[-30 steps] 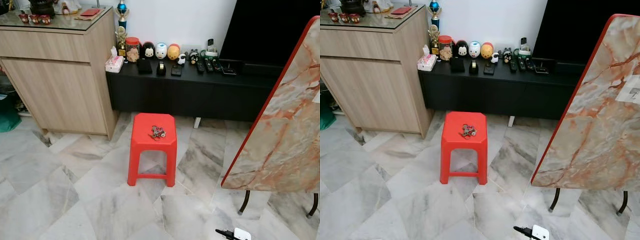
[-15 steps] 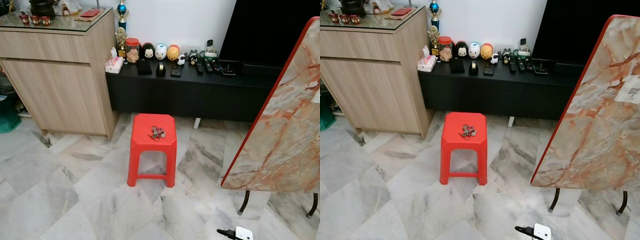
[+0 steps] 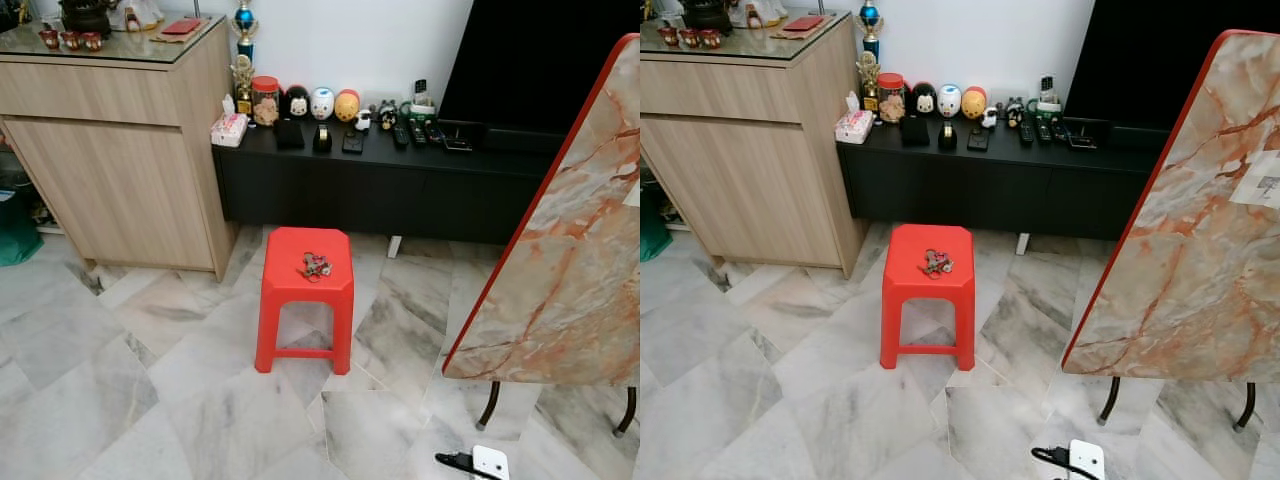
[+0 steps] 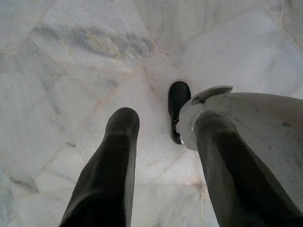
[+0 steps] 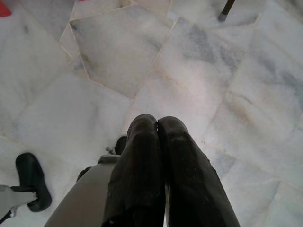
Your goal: Hang keys on a hook
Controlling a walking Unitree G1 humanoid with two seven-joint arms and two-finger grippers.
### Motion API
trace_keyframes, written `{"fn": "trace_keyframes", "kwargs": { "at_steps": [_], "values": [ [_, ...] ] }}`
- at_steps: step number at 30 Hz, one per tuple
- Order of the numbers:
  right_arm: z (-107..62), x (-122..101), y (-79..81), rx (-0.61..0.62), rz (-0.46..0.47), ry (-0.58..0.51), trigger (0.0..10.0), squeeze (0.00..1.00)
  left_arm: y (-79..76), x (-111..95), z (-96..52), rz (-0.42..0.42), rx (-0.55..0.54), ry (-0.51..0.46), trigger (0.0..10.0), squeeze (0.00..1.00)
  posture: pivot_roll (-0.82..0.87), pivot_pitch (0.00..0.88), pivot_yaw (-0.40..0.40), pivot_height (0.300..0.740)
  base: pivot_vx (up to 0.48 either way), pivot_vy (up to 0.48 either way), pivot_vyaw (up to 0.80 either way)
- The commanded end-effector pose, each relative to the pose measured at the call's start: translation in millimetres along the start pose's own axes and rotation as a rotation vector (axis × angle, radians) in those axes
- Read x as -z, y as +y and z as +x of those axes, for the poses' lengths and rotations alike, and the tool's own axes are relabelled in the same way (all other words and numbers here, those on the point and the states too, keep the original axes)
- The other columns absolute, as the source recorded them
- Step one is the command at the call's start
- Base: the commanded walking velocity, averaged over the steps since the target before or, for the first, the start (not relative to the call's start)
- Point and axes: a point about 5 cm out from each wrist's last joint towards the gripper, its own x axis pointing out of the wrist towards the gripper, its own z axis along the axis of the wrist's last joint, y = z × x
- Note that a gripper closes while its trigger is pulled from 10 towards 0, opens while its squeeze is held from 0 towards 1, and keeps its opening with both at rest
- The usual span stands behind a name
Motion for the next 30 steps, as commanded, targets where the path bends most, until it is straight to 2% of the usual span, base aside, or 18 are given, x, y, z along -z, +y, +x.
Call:
{"fn": "trace_keyframes", "kwargs": {
  "at_steps": [1,7,8,9,10,16,30],
  "values": [
    [0.4,-36.6,-26.0,0.047,-0.212,-0.09,10.0,0.0,-1.6,6.3,-0.9,-0.003,0.004,0.025,10.0,0.0,0.03,0.0,-0.098,0.74,0.0,0.0,0.0],
    [0.0,-36.5,-28.0,0.047,-0.215,-0.089,10.0,0.0,-1.2,6.4,-0.9,-0.005,0.003,0.025,10.0,0.0,0.03,0.0,-0.099,0.74,0.0,0.0,0.0],
    [2.8,-28.4,-11.3,0.019,-0.224,-0.068,10.0,0.0,8.0,-5.1,0.7,-0.001,-0.002,0.005,10.0,0.0,0.02,0.0,-0.096,0.74,0.0,0.0,0.0],
    [5.2,-17.9,12.8,-0.02,-0.234,-0.044,10.0,0.0,19.2,-19.7,2.0,0.004,-0.007,-0.02,10.0,0.0,0.02,0.0,-0.096,0.74,0.0,0.0,0.0],
    [5.5,-14.6,19.7,-0.03,-0.234,-0.038,10.0,0.0,21.1,-22.2,2.1,0.005,-0.007,-0.023,10.0,0.0,0.02,0.0,-0.095,0.74,0.0,0.0,0.0],
    [5.2,-16.1,13.3,-0.025,-0.228,-0.037,10.0,0.0,18.7,-17.6,1.7,0.006,-0.005,-0.015,10.0,0.0,0.02,0.0,-0.096,0.74,0.0,0.0,0.0],
    [5.1,-16.4,11.4,-0.026,-0.24,-0.034,10.0,0.0,17.0,-13.4,1.4,-0.001,-0.004,0.001,10.0,0.0,0.03,0.0,-0.107,0.74,0.0,0.0,0.0]
  ]
}}
